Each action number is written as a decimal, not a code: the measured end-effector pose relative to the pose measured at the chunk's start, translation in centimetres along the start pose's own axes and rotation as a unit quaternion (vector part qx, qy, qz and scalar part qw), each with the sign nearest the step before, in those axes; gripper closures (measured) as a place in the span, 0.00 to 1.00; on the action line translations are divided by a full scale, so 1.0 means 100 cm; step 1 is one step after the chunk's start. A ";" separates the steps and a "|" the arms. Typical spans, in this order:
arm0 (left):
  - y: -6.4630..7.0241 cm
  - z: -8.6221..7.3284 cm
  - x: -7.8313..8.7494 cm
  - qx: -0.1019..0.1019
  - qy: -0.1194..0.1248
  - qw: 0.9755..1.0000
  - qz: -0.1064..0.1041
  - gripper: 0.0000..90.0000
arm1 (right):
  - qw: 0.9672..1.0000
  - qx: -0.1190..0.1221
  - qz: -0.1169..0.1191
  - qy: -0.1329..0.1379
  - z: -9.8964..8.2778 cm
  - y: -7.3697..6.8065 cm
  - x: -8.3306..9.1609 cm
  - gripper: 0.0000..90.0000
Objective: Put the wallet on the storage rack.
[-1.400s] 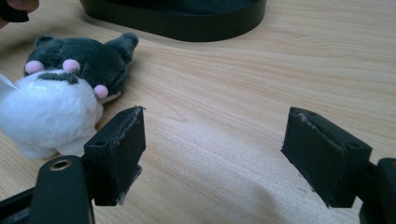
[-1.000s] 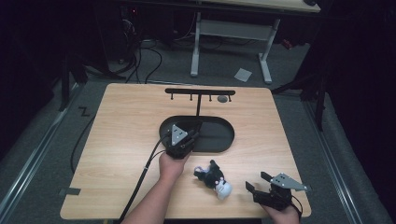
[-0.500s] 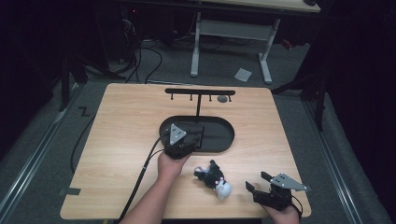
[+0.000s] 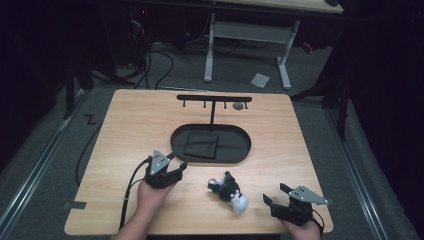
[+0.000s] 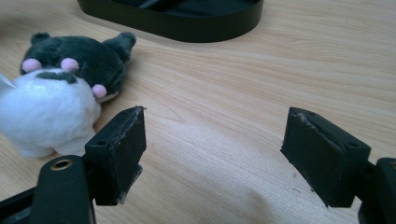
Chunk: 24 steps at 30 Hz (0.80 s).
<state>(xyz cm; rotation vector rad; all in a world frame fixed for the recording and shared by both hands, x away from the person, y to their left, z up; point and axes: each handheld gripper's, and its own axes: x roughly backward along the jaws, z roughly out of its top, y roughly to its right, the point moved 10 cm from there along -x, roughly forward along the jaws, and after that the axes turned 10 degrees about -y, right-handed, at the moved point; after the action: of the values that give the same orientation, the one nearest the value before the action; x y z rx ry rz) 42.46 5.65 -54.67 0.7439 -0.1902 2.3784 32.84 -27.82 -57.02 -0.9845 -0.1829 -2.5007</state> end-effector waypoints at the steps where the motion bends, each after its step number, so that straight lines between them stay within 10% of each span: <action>1: -0.002 -0.005 0.006 0.002 -0.002 1.000 0.000 0.47 | 1.000 -0.001 0.002 0.000 0.001 -0.001 0.001 0.24; 8: -0.027 -0.046 0.054 0.009 -0.003 1.000 0.022 0.46 | 0.999 0.008 0.025 0.021 0.018 -0.027 0.010 0.19; 14: -0.039 -0.046 0.061 0.023 0.007 0.999 0.028 0.46 | 0.997 0.045 0.065 0.022 0.037 -0.078 0.003 0.13; 18: -0.039 -0.052 0.066 0.003 0.000 0.999 0.036 0.46 | 0.993 0.078 0.083 -0.022 0.034 -0.104 -0.020 0.10; 24: -0.048 -0.060 0.079 0.005 0.000 0.999 0.049 0.46 | 0.991 0.064 0.065 -0.099 0.022 -0.095 -0.057 0.29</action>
<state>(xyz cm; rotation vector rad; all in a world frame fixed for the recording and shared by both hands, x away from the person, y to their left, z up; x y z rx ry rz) 37.51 15.51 -55.51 0.7558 -0.2202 2.4735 33.55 -16.69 -58.89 -1.1519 -0.3262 -2.2430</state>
